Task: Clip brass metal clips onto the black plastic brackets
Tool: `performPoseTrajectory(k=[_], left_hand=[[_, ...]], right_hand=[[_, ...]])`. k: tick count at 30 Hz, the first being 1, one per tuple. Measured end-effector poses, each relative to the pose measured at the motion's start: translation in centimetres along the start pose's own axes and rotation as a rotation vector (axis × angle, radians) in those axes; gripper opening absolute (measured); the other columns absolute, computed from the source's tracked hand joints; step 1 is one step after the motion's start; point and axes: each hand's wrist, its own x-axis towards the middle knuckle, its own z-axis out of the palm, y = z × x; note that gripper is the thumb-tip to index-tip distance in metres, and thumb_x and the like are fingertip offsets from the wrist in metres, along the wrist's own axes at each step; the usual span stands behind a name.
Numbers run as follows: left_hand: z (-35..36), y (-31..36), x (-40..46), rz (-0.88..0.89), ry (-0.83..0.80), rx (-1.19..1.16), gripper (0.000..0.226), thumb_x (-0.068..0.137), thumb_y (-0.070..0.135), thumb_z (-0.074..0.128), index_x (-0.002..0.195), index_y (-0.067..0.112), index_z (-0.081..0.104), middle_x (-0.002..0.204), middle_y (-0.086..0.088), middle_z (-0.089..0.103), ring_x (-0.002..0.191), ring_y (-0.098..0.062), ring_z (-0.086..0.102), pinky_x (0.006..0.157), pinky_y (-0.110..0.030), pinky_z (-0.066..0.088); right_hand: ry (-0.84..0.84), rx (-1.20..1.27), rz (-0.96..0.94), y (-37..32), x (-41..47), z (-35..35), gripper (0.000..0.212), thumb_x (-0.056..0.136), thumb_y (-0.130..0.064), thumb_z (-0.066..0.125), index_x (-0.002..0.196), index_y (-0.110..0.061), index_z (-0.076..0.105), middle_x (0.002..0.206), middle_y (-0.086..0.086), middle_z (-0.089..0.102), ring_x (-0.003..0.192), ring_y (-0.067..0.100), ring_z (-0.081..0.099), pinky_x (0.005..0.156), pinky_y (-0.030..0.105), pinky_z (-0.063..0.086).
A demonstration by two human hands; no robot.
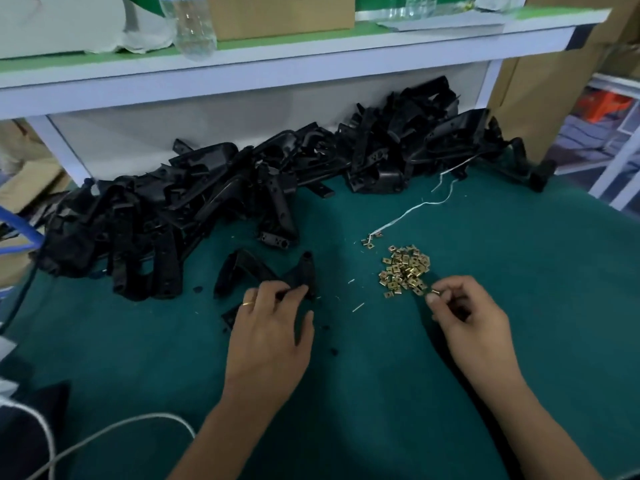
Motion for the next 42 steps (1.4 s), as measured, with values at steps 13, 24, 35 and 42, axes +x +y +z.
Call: performPoseTrajectory(k=[13, 24, 35, 42], left_hand=[[1.8, -0.7, 3.4, 0.203, -0.272, 0.455, 0.076, 0.095, 0.030, 0.055, 0.162, 0.018, 0.023, 0.132, -0.006, 0.050, 0.127, -0.028, 0.046, 0.117, -0.058, 0.026], [1.2, 3.7, -4.2, 0.301, -0.225, 0.153, 0.084, 0.087, 0.020, 0.044, 0.163, 0.037, 0.014, 0.128, 0.000, 0.058, 0.119, -0.026, 0.053, 0.113, -0.057, 0.026], [1.6, 3.1, -4.0, 0.297, -0.185, 0.065, 0.086, 0.091, 0.015, 0.058, 0.163, 0.035, 0.017, 0.126, 0.012, 0.059, 0.116, -0.020, 0.054, 0.115, -0.054, 0.022], [1.4, 3.2, -4.1, 0.319, -0.181, 0.064, 0.076, 0.094, 0.015, 0.049, 0.162, 0.035, 0.023, 0.128, 0.011, 0.058, 0.117, -0.022, 0.054, 0.114, -0.057, 0.023]], right_hand=[[0.004, 0.183, 0.078, -1.2, -0.9, -0.3, 0.010, 0.098, -0.017, 0.071, 0.097, -0.023, 0.065, 0.089, -0.001, 0.068, 0.075, 0.020, 0.076, 0.071, 0.032, 0.055], [-0.052, 0.530, 0.227, -3.8, -9.3, 2.9, 0.011, 0.094, -0.004, 0.074, 0.097, -0.014, 0.075, 0.085, 0.012, 0.078, 0.081, 0.027, 0.079, 0.067, 0.025, 0.060], [-0.091, 0.553, 0.245, -3.8, -8.6, 2.6, 0.007, 0.091, -0.007, 0.077, 0.097, -0.005, 0.073, 0.085, 0.016, 0.078, 0.081, 0.030, 0.078, 0.070, 0.027, 0.061], [-0.130, 0.561, 0.240, -3.5, -8.6, 2.4, 0.005, 0.088, -0.010, 0.079, 0.092, -0.010, 0.076, 0.085, 0.016, 0.078, 0.078, 0.032, 0.078, 0.067, 0.027, 0.060]])
